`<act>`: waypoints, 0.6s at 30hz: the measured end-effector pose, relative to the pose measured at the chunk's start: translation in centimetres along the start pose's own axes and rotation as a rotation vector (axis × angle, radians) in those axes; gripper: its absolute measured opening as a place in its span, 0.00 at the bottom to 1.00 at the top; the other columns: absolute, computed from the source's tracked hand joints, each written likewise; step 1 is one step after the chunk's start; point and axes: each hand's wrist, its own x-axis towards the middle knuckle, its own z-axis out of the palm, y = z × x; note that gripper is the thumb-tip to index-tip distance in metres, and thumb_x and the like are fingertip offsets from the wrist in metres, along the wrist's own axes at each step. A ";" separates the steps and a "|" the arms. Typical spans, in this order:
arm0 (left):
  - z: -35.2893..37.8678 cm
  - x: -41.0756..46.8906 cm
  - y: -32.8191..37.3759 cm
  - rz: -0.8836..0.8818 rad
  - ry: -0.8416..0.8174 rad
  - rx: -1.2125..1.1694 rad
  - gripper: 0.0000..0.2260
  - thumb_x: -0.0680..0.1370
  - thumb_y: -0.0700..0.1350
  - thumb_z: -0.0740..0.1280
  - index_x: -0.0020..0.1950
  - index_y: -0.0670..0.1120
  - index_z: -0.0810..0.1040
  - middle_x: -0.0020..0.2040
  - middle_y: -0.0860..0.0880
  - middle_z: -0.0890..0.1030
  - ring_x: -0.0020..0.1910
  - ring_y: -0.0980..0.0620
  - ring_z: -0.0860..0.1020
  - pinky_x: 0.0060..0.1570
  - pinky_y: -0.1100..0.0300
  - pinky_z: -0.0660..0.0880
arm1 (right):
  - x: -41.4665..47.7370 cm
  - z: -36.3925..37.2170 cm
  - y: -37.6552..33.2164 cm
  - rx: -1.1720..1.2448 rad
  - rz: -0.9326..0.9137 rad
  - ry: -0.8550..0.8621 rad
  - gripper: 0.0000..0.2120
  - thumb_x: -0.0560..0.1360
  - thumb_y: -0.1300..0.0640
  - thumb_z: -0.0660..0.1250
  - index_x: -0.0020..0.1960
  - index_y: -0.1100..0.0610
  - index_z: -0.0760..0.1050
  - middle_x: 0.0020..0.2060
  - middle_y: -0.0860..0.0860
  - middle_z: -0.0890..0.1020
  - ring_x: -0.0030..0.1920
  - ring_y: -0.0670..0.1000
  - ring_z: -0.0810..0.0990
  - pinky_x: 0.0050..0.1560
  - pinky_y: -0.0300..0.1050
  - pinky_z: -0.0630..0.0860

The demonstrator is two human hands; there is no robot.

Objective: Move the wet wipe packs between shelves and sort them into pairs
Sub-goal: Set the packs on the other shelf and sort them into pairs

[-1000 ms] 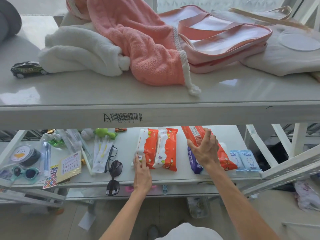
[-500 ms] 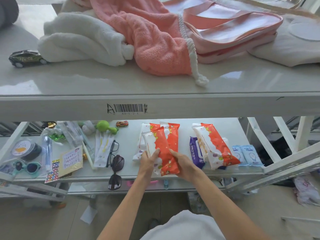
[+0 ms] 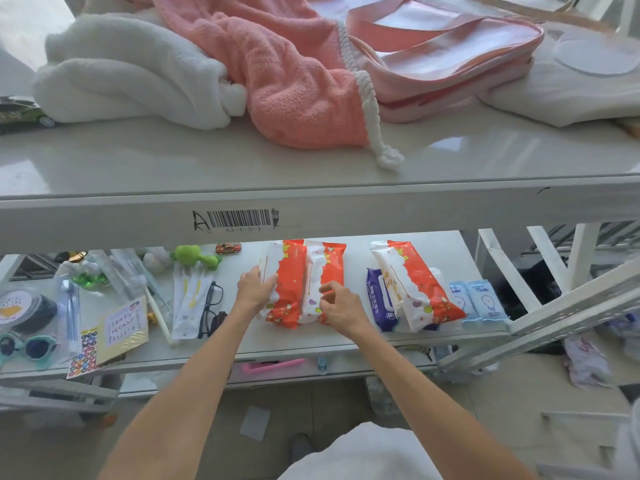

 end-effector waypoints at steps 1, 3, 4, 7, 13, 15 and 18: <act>0.2 0.7 -0.6 -0.025 0.011 0.052 0.18 0.78 0.57 0.65 0.57 0.44 0.80 0.56 0.37 0.81 0.60 0.37 0.78 0.62 0.43 0.77 | -0.2 -0.6 0.2 -0.038 -0.022 0.053 0.15 0.82 0.62 0.66 0.69 0.59 0.76 0.61 0.56 0.84 0.56 0.53 0.83 0.50 0.32 0.80; 0.8 1.8 -1.9 -0.039 -0.020 0.048 0.19 0.77 0.57 0.62 0.56 0.44 0.80 0.57 0.36 0.79 0.60 0.36 0.77 0.63 0.43 0.76 | -1.1 -2.3 0.5 -0.106 -0.092 0.221 0.15 0.81 0.64 0.68 0.67 0.60 0.79 0.62 0.55 0.83 0.61 0.53 0.82 0.55 0.31 0.75; 0.8 1.6 -1.8 -0.029 -0.029 0.028 0.19 0.77 0.56 0.62 0.57 0.44 0.80 0.56 0.38 0.81 0.60 0.37 0.78 0.62 0.43 0.77 | -1.5 -3.5 0.8 -0.135 -0.121 0.342 0.14 0.80 0.65 0.70 0.65 0.60 0.80 0.61 0.56 0.83 0.62 0.54 0.82 0.59 0.35 0.74; 1.0 0.5 -0.8 -0.022 -0.025 -0.012 0.14 0.82 0.49 0.63 0.60 0.41 0.79 0.55 0.41 0.83 0.57 0.39 0.80 0.58 0.47 0.77 | -1.8 -8.5 3.0 -0.305 -0.029 0.687 0.18 0.76 0.59 0.76 0.64 0.61 0.79 0.60 0.59 0.82 0.62 0.61 0.79 0.61 0.50 0.74; 1.9 -1.2 -0.3 -0.051 -0.007 -0.098 0.13 0.84 0.47 0.63 0.62 0.40 0.77 0.57 0.41 0.82 0.58 0.41 0.80 0.59 0.47 0.77 | -1.0 -12.5 7.2 -0.503 0.391 0.399 0.48 0.68 0.30 0.75 0.74 0.61 0.65 0.68 0.62 0.74 0.70 0.63 0.71 0.69 0.60 0.70; 2.1 -1.4 -0.5 -0.066 -0.017 -0.112 0.12 0.84 0.47 0.63 0.63 0.41 0.77 0.57 0.41 0.82 0.58 0.41 0.80 0.59 0.46 0.78 | -0.8 -11.7 7.6 -0.519 0.317 0.466 0.45 0.69 0.32 0.75 0.72 0.61 0.67 0.65 0.62 0.74 0.67 0.63 0.72 0.67 0.59 0.71; 2.2 -1.8 -0.3 -0.091 -0.030 -0.149 0.13 0.85 0.47 0.63 0.65 0.41 0.76 0.59 0.42 0.82 0.59 0.42 0.80 0.58 0.47 0.78 | -0.5 -11.5 7.3 -0.466 0.294 0.489 0.44 0.67 0.35 0.78 0.70 0.63 0.68 0.62 0.63 0.74 0.63 0.62 0.75 0.65 0.56 0.74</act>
